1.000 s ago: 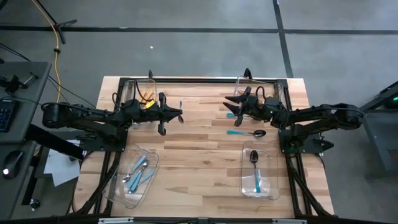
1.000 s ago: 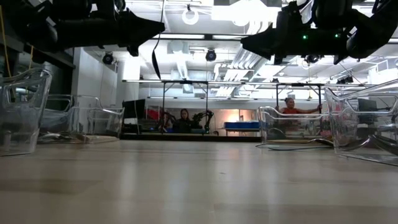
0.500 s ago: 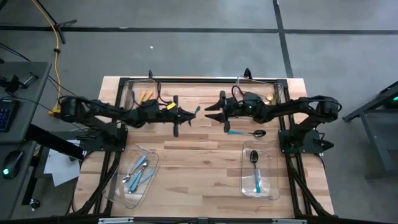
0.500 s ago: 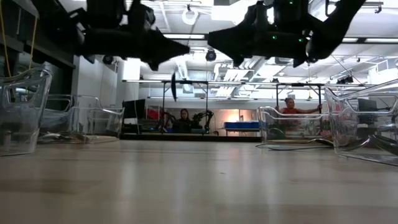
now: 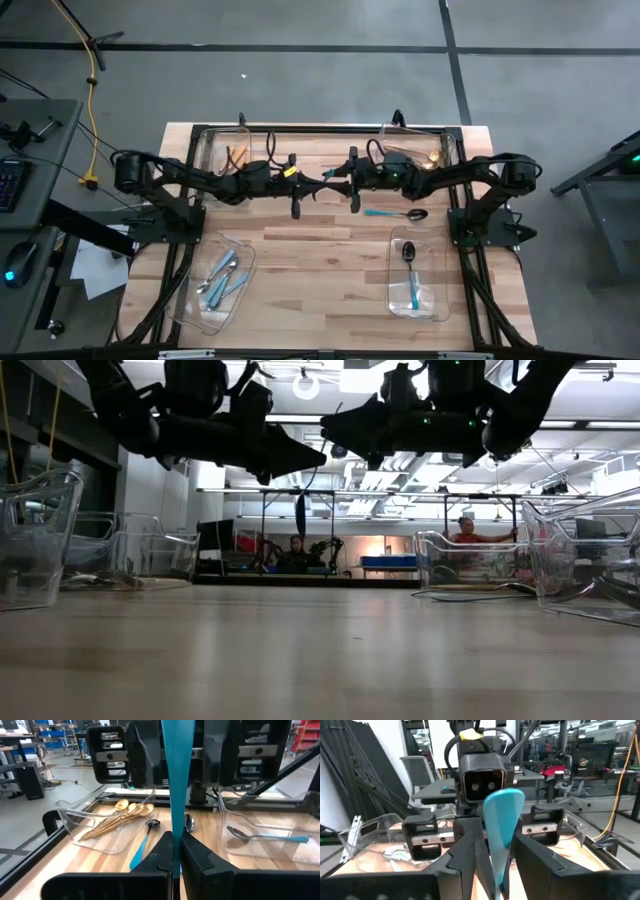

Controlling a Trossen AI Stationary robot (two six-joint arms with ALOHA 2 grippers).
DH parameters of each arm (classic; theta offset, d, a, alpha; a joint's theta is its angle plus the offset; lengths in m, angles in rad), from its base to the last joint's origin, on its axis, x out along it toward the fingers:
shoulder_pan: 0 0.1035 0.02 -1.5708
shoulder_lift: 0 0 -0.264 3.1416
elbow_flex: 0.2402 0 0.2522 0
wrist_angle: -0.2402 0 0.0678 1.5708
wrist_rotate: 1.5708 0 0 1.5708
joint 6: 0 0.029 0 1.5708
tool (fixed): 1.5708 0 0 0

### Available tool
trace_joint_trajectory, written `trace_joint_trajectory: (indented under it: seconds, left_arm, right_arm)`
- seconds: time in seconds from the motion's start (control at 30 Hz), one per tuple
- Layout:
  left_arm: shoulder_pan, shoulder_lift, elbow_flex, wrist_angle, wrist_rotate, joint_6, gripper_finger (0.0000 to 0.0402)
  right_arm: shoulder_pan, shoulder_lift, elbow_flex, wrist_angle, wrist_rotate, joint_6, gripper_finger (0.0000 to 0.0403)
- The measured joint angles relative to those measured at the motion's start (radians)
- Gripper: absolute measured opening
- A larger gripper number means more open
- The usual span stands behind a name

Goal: Sort silverware by color (type)
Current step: Put the blue spoon into the bottom right transparent bin

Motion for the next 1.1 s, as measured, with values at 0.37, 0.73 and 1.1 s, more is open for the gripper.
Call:
trace_joint_trajectory:
  seconds: [0.37, 0.73, 1.1]
  left_arm:
    - [-0.002, -0.008, 0.003, 0.007, -0.01, 0.013, 0.0001]
    - [-0.002, -0.008, 0.003, 0.009, -0.007, 0.009, 0.0022]
    - [0.003, -0.009, 0.003, -0.029, -0.011, -0.008, 0.0066]
  right_arm:
    - [0.01, 0.0, 0.0, -0.02, 0.005, 0.0, 0.0113]
    - [0.009, -0.001, 0.0, -0.03, 0.024, 0.002, 0.0024]
    - [0.01, -0.001, -0.002, -0.034, 0.021, -0.009, 0.0]
